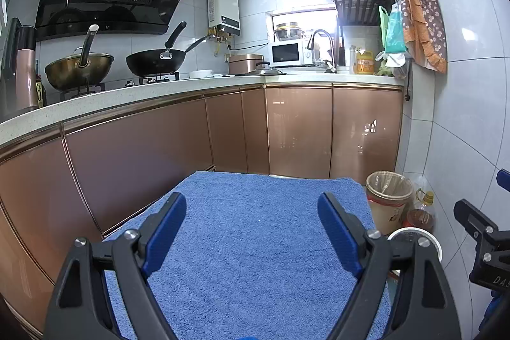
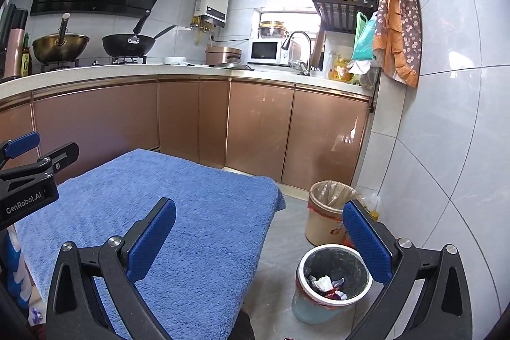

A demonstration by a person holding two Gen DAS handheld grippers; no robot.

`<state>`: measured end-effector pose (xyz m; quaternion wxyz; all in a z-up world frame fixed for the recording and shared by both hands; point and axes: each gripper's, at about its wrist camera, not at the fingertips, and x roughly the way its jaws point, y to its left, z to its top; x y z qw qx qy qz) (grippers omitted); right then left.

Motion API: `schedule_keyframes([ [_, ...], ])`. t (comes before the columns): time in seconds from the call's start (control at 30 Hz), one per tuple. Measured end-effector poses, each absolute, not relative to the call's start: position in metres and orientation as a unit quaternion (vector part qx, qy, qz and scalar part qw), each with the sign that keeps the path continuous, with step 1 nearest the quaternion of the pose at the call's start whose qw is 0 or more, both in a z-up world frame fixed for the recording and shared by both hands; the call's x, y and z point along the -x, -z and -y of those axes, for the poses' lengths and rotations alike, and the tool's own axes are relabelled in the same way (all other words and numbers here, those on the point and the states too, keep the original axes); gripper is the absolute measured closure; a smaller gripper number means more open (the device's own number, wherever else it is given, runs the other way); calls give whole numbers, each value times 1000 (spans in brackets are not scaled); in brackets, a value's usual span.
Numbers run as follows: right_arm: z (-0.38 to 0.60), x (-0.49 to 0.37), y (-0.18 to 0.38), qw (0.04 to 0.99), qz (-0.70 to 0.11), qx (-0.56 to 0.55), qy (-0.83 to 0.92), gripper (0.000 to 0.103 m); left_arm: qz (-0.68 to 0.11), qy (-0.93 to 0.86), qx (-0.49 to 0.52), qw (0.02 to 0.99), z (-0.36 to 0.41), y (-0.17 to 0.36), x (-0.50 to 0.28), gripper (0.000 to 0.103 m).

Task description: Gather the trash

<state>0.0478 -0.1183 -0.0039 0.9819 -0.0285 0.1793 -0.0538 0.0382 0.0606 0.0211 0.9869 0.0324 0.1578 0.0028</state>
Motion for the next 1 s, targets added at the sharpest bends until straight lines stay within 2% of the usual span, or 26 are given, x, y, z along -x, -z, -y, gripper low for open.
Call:
schedule_keyframes([
  [1.0, 125, -53, 12, 980, -192, 14, 57, 0, -159, 13, -46, 986, -53, -20, -39, 19],
])
